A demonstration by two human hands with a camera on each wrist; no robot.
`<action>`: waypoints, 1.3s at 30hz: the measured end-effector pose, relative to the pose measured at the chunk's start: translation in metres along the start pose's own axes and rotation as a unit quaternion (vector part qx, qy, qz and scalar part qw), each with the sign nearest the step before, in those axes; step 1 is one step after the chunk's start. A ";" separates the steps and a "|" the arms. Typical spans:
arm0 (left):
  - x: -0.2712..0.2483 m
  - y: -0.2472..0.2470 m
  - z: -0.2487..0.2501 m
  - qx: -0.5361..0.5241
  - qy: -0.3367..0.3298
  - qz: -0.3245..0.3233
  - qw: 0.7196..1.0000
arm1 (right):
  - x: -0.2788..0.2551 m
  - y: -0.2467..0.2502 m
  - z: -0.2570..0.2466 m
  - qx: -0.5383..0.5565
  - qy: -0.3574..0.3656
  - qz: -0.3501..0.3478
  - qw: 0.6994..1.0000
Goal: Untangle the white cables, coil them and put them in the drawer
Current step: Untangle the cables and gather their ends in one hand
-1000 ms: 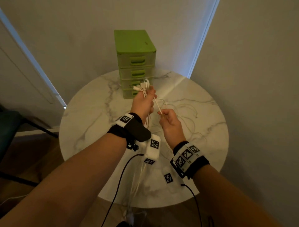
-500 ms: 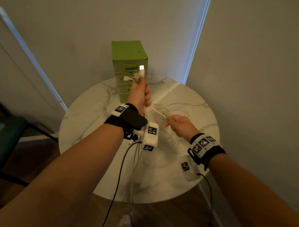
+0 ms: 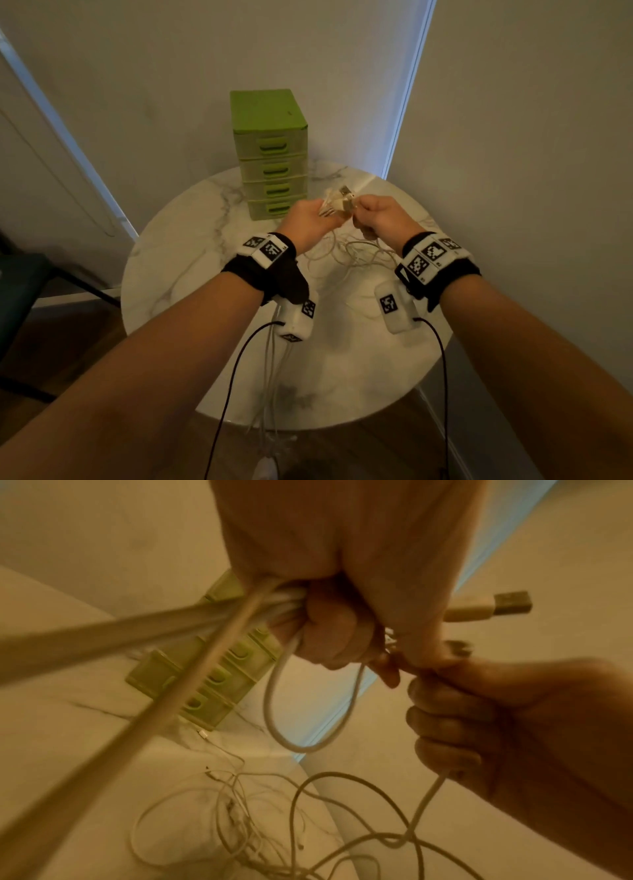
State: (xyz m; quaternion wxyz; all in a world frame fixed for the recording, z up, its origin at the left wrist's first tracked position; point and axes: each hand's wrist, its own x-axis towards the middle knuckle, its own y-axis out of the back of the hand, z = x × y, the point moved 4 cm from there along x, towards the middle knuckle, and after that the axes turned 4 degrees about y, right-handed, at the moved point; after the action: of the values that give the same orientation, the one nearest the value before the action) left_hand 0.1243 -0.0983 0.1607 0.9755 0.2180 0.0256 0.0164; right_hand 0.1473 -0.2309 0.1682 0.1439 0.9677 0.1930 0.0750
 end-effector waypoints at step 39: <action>0.017 0.023 -0.020 -0.197 0.083 0.086 0.973 | 0.018 -0.027 0.012 -0.110 0.052 -0.052 0.991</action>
State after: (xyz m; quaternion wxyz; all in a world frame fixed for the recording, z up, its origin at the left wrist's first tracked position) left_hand 0.1391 -0.0686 0.1519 0.9886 0.0210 0.0834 0.1232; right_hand 0.1570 -0.2028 0.1501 0.2434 0.9294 0.2404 0.1382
